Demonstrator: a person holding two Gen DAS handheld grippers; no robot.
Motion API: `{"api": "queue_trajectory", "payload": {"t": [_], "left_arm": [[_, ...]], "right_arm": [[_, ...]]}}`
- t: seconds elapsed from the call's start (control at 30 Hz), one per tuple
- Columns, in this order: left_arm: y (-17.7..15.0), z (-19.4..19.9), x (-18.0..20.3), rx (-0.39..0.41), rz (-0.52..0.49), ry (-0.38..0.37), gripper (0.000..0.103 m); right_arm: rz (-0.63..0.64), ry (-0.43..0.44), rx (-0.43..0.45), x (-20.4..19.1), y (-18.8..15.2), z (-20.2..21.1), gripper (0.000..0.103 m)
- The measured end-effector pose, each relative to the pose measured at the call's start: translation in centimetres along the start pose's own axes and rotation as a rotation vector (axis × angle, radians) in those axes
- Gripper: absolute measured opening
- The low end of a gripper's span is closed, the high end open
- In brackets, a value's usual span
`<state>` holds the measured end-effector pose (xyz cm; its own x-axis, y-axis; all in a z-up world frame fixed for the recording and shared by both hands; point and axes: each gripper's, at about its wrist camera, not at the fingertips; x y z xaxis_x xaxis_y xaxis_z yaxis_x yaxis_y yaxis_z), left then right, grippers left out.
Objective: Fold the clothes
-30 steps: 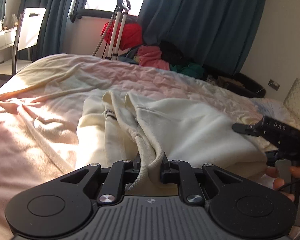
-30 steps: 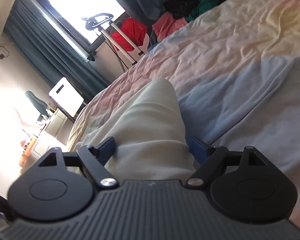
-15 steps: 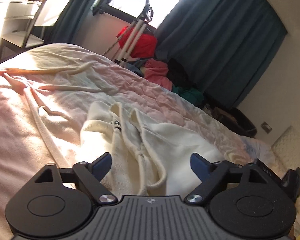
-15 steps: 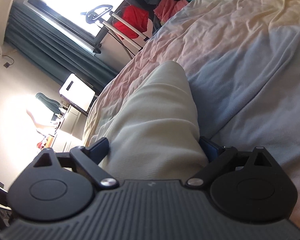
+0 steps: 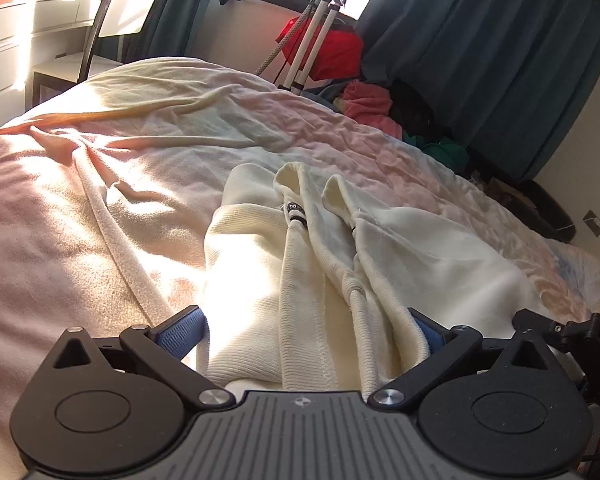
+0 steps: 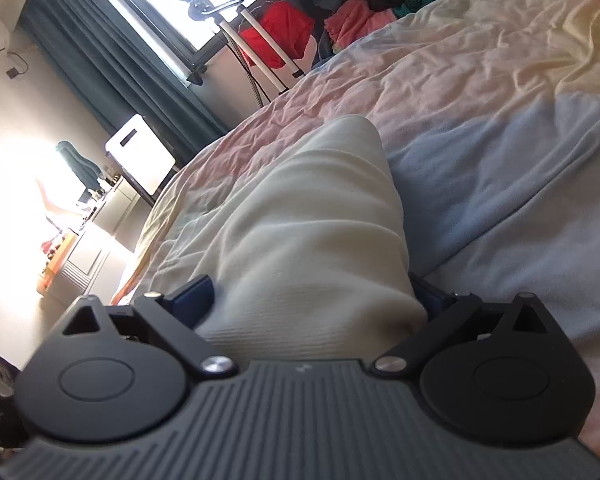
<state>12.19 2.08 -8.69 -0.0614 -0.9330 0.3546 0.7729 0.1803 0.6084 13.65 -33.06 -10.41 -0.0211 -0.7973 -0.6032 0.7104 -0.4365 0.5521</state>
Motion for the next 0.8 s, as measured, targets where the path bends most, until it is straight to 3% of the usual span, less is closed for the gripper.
{"api": "queue_trajectory", "payload": {"t": [0.07,0.2,0.37,0.43,0.63,0.8], "left_arm": [[0.0,-0.6,-0.5,-0.018,0.019,-0.014,0.103],[-0.1,-0.6,-0.4,0.000,0.013,-0.025,0.092],[0.3,0.9,0.7,0.040,-0.023,-0.049,0.060],[1.1,1.8,1.3,0.050,-0.027,-0.084,0.053],[4.5,3.9,6.3,0.109,-0.046,-0.180,0.051],[8.7,1.5,15.7,0.081,-0.070,-0.293,0.051]], "right_arm": [[-0.004,-0.004,0.002,0.1,-0.1,0.1,0.101],[0.021,-0.041,0.018,-0.5,-0.3,0.6,0.074],[0.049,-0.043,0.060,-1.6,-0.2,1.8,0.056],[0.050,-0.033,0.080,-2.0,0.1,2.5,0.052],[0.003,-0.017,0.176,-2.0,3.7,7.0,0.048],[-0.017,-0.098,0.295,1.7,8.9,12.6,0.046]]}}
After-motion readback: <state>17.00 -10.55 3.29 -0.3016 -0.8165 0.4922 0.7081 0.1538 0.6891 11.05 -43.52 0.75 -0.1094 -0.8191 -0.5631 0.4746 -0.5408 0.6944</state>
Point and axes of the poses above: each gripper's, at about its wrist camera, not at the fingertips, and z roughly against the way its jaws point, x to its right, y to its top, and after that the axes turned 7 degrees about -x, right-handed
